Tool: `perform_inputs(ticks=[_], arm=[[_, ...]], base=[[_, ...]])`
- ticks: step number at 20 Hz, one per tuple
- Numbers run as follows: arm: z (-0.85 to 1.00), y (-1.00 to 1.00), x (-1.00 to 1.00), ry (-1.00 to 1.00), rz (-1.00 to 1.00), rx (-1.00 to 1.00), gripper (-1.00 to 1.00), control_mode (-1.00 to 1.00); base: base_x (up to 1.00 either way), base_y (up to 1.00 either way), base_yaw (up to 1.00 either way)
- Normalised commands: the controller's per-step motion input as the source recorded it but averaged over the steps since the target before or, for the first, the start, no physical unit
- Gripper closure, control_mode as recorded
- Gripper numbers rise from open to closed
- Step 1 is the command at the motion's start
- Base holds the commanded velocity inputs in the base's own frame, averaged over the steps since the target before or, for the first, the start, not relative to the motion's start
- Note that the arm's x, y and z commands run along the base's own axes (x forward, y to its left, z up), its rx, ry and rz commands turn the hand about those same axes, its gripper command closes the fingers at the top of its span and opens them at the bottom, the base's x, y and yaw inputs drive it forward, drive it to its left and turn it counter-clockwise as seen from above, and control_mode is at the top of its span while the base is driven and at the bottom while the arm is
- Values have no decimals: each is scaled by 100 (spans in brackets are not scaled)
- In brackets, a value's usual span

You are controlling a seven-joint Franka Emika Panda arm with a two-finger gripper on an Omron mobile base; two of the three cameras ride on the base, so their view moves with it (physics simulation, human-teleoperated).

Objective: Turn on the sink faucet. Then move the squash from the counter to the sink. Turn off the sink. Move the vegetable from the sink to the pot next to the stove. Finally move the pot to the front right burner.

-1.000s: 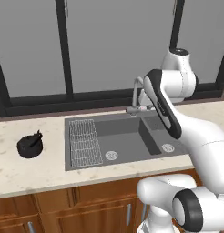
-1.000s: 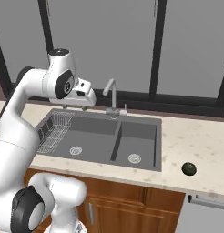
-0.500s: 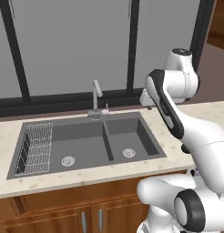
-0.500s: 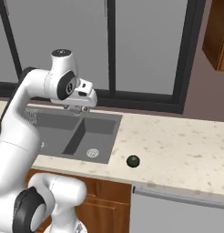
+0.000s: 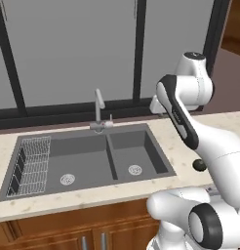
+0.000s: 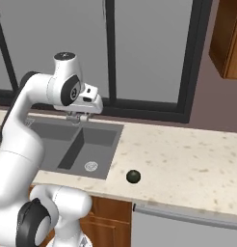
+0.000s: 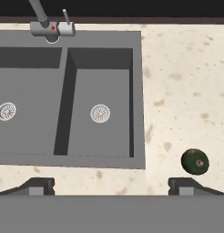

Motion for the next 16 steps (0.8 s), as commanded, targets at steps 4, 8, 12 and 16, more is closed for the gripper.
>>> perform_inputs(ticks=[4, 8, 12, 16], arm=[[0, 0, 0, 0, 0, 0, -100, 100], [0, 0, 0, 0, 0, 0, -100, 100], [0, 0, 0, 0, 0, 0, -100, 100], [0, 0, 0, 0, 0, 0, -100, 100]], base=[[47, 0, 0], [65, 3, 0], [26, 2, 0], [0, 0, 0]])
